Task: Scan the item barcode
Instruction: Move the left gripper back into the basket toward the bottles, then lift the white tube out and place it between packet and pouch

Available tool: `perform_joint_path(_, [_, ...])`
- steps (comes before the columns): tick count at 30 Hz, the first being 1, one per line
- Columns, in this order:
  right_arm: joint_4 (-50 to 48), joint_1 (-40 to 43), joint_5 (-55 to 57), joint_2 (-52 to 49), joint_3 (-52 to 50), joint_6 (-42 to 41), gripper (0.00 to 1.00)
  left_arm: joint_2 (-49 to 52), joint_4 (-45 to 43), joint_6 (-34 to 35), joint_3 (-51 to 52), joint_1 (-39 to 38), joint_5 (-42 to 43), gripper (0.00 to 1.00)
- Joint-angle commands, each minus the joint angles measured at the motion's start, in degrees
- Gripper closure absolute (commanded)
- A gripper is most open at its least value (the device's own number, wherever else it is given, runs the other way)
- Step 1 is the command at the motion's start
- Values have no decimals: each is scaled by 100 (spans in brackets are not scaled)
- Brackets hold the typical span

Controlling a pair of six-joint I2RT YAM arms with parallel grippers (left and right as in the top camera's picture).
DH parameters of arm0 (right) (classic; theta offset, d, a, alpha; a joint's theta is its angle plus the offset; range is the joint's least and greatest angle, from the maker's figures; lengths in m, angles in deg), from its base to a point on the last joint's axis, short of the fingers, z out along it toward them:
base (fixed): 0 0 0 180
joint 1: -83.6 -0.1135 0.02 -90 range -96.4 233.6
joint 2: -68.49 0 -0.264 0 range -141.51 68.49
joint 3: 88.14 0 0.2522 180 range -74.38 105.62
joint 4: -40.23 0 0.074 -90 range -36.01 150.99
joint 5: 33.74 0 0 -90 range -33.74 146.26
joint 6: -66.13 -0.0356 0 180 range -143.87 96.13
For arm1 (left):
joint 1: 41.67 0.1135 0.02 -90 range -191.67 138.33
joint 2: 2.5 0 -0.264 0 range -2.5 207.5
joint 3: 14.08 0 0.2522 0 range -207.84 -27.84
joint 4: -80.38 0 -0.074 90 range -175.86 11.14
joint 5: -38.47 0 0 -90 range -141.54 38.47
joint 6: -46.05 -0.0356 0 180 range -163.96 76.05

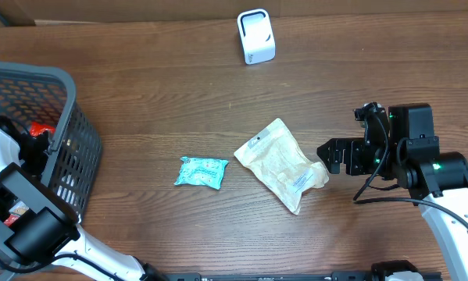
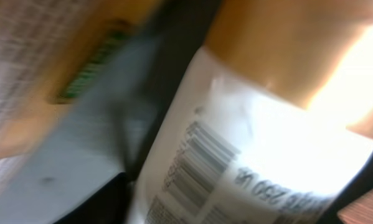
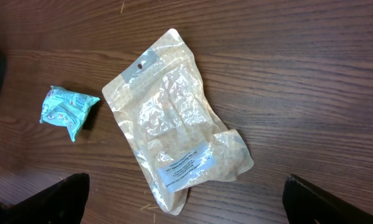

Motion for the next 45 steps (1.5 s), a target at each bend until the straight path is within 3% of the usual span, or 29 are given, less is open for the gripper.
perform_joint_path(1, [-35, -31, -35, 2, 120, 2, 0, 50, 44, 597, 17, -22, -533, 66])
perform_joint_path(3, [-35, -31, -35, 2, 120, 2, 0, 50, 52, 691, 9, -22, -527, 76])
perform_joint_path(5, [-37, -31, -35, 2, 118, 2, 0, 50, 101, 809, -48, -22, -527, 94])
perform_joint_path(6, [-35, -31, -35, 2, 118, 2, 0, 50, 138, 861, -87, -22, -522, 96])
perform_joint_path(13, [-35, -31, -35, 2, 118, 0, 0, 39, 920, 1040, -1104, -26, -216, 96])
perform_joint_path(22, [-35, -31, -37, 2, 118, 2, 0, -72, 2524, 1040, -3912, -28, 675, 96])
perform_joint_path(33, [-35, -31, -35, 2, 118, 0, 0, -942, 3154, 881, -6328, -275, 1777, 96])
perform_joint_path(39, [-46, -31, -35, 2, 120, 0, 0, -1864, 3073, 876, -6738, -1495, 1746, 96])
perform_joint_path(41, [-101, -31, -37, 2, 118, 0, 0, -2098, 3230, 1008, -6736, -2612, 1738, 96])
perform_joint_path(45, [-144, -31, -37, 2, 120, 0, 0, -1985, 3475, 1718, -6522, -4072, 1394, 96])
